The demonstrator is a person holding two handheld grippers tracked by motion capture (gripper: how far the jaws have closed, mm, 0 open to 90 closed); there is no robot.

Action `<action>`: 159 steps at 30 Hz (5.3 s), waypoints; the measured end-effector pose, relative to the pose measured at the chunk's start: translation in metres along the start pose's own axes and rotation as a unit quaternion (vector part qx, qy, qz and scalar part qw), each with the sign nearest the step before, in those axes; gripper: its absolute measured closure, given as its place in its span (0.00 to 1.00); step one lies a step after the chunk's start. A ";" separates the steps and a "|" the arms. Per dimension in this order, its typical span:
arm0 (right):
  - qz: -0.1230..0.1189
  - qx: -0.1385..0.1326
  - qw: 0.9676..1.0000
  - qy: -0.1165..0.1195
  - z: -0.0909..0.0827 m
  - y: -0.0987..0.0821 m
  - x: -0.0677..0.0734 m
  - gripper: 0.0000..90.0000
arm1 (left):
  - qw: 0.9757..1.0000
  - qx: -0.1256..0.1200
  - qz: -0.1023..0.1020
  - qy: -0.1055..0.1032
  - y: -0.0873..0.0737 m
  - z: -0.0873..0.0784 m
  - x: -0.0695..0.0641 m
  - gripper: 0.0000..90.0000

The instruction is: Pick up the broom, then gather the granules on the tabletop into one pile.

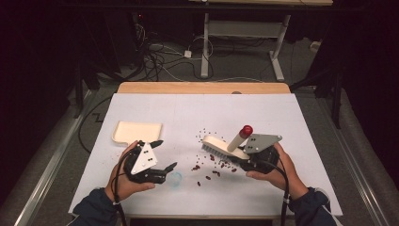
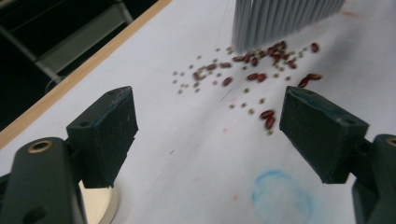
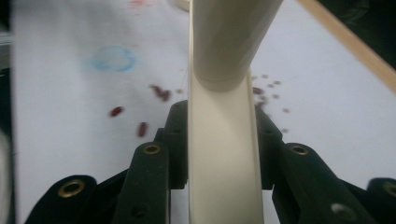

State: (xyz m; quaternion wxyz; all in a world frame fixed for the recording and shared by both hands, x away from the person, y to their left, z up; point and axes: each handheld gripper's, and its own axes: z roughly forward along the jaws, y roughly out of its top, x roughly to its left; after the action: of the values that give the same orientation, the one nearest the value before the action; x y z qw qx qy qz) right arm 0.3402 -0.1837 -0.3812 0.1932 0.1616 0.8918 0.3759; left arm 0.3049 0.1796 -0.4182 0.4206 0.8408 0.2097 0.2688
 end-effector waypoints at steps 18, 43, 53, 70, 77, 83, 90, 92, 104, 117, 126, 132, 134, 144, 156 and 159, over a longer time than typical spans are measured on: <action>0.071 -0.004 0.991 -0.112 -0.009 -0.019 -0.050 0.75 | 0.993 0.064 -0.068 0.070 -0.072 -0.036 0.013 0.20; 0.001 0.073 0.979 -0.191 0.113 0.004 -0.089 0.75 | 0.994 0.086 -0.047 0.050 -0.071 -0.027 0.005 0.20; -0.079 0.077 0.985 -0.135 0.141 0.015 -0.059 0.75 | 0.994 0.091 -0.044 0.041 -0.073 -0.028 0.004 0.20; -0.146 0.003 0.989 -0.002 0.105 -0.008 -0.025 0.75 | 0.994 0.096 -0.038 0.031 -0.071 -0.026 0.001 0.20; -0.169 -0.007 0.985 0.034 0.081 -0.015 -0.012 0.75 | 0.994 0.095 -0.035 0.028 -0.069 -0.025 -0.001 0.20; -0.172 -0.003 0.985 0.024 0.073 -0.016 -0.012 0.75 | 0.994 0.096 -0.033 0.028 -0.069 -0.025 -0.001 0.20; -0.162 -0.015 0.986 -0.024 0.063 -0.013 -0.018 0.75 | 0.994 0.096 -0.032 0.027 -0.068 -0.024 0.000 0.20; -0.146 -0.027 0.988 -0.031 0.056 -0.010 -0.019 0.75 | 0.995 0.095 -0.032 0.028 -0.068 -0.025 0.000 0.20; 0.031 -0.044 0.996 0.075 0.024 0.029 0.028 0.75 | 0.995 0.082 -0.040 0.047 -0.068 -0.034 0.005 0.20; 0.110 0.010 0.980 0.164 0.081 0.024 0.070 0.75 | 0.994 0.080 -0.048 0.059 -0.070 -0.037 0.010 0.20; 0.153 0.015 0.981 0.116 0.087 0.013 0.039 0.75 | 0.994 0.084 -0.043 0.051 -0.070 -0.035 0.008 0.20; 0.182 0.014 0.981 0.063 0.081 0.005 0.017 0.75 | 0.994 0.087 -0.042 0.047 -0.070 -0.034 0.007 0.20; 0.194 0.015 0.980 0.050 0.079 0.002 0.012 0.75 | 0.994 0.088 -0.040 0.046 -0.070 -0.033 0.007 0.20; 0.206 0.017 0.978 0.009 0.066 -0.004 -0.001 0.75 | 0.994 0.091 -0.036 0.043 -0.070 -0.032 0.005 0.20; 0.109 -0.039 0.991 0.068 0.015 -0.002 0.000 0.75 | 0.994 0.093 -0.033 0.041 -0.070 -0.032 0.005 0.20; 0.062 -0.037 0.993 0.090 0.006 -0.010 0.006 0.75 | 0.994 0.095 -0.029 0.040 -0.070 -0.032 0.004 0.20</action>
State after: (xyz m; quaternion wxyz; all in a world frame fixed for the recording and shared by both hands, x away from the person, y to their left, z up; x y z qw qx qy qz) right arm 0.3359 -0.1840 -0.3934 0.0946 0.1748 0.8793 0.4328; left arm 0.2790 0.2399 -0.4580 0.3374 0.8591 0.2756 0.2685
